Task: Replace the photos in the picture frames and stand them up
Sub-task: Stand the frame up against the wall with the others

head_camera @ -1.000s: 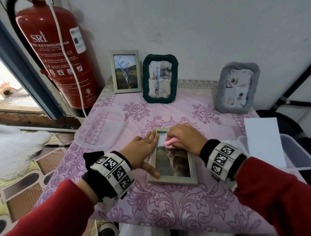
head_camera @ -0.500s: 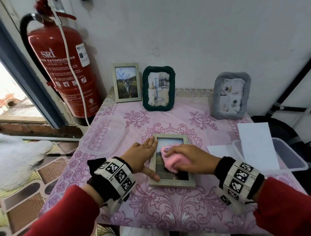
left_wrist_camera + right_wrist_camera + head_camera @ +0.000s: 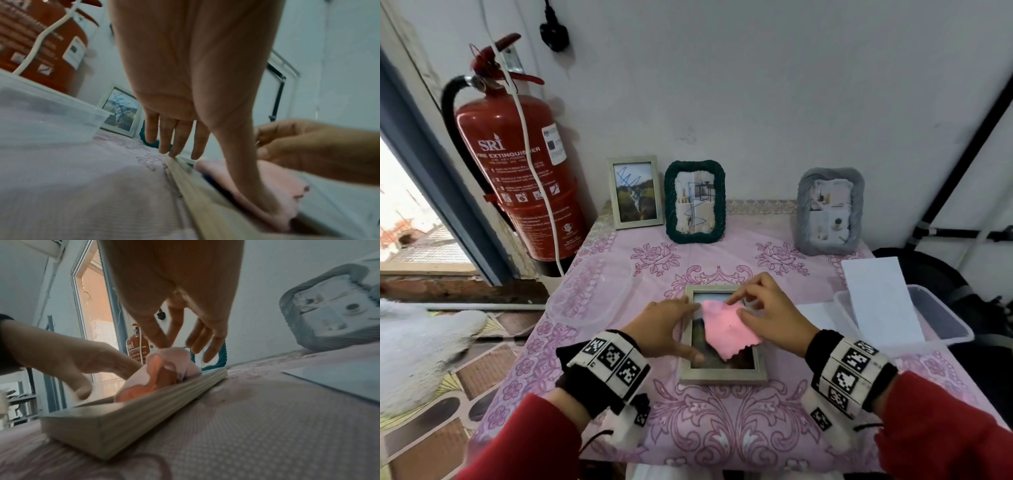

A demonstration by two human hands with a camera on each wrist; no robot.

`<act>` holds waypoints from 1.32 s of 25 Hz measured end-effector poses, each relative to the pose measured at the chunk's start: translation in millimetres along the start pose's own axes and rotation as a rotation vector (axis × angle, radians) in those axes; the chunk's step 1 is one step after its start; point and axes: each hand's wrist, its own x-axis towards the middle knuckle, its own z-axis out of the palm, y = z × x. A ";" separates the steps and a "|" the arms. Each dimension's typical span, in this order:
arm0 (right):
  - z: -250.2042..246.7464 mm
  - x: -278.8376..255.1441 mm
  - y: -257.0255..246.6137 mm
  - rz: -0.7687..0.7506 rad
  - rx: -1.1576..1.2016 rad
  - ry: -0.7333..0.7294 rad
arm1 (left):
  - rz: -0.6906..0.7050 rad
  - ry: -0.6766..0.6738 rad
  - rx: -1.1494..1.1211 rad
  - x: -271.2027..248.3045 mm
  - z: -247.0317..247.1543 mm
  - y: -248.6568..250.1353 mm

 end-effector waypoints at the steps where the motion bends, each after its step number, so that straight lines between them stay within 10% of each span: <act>1: -0.9 0.5 3.5 0.029 0.001 0.059 | -0.022 0.083 -0.095 0.3 0.8 2.2; 4: -3.1 2.9 16.0 0.199 0.081 0.146 | -0.092 0.297 -0.334 3.6 6.7 14.0; 11: 3.7 2.4 14.2 0.275 0.139 0.068 | -0.198 0.317 -0.618 17.7 27.7 38.1; 22: 3.6 -3.1 -5.0 0.223 0.832 0.127 | 0.009 0.481 -1.223 16.0 21.9 43.0; 33: 7.7 8.2 15.0 0.302 0.263 0.136 | -0.140 0.589 -1.016 -9.2 -27.4 -16.1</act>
